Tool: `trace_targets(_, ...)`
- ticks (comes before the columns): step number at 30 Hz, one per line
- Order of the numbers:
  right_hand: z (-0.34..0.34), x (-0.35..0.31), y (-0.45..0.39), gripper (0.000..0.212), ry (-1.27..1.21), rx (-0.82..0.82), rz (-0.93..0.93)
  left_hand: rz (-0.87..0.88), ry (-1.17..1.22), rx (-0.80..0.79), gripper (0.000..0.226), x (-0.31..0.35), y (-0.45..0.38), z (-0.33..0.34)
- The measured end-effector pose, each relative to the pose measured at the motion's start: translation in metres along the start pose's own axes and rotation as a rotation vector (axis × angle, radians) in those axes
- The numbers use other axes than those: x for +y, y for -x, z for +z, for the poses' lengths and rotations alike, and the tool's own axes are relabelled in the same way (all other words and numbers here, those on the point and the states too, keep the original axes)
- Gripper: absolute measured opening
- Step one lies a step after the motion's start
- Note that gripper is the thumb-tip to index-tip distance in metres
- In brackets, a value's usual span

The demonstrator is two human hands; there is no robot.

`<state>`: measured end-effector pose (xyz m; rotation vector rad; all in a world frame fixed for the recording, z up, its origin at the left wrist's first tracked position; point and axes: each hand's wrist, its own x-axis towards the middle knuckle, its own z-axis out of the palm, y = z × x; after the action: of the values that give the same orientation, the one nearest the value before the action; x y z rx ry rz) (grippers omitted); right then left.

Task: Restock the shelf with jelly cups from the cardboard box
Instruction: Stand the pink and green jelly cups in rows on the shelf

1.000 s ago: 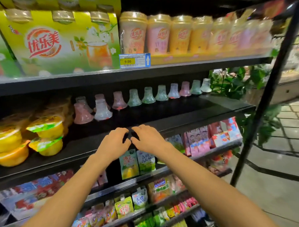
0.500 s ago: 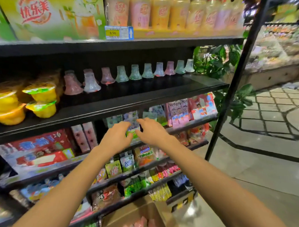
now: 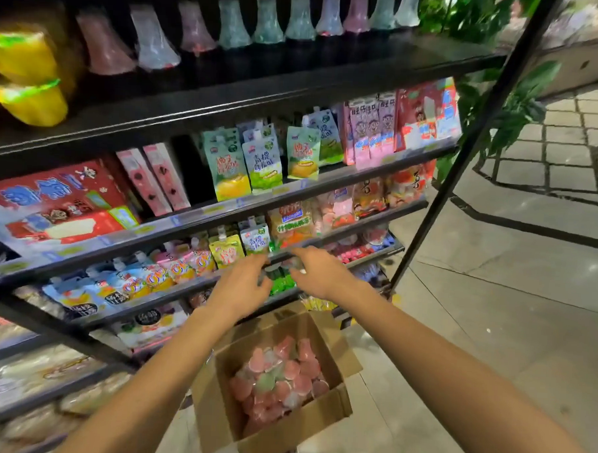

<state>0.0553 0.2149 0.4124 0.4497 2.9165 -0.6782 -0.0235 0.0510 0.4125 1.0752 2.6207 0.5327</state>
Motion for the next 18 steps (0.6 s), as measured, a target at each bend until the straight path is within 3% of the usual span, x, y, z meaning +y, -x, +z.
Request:
trace_targets(6,0.074,0.035,-0.029,0.049,-0.015,-0.139,0.09,-0.152,0.075,-0.15,0.05,-0.035,-0.009,0.076)
trace_targets(14,0.201,0.09,-0.072,0.042,-0.064,-0.344,0.198,-0.154,0.188,-0.183,0.035,-0.107,-0.032,0.176)
trace_targets(18,0.254,0.115,-0.087,0.036,-0.077,-0.378,0.228,-0.294,0.181,-0.292,0.025,-0.149,-0.039,0.254)
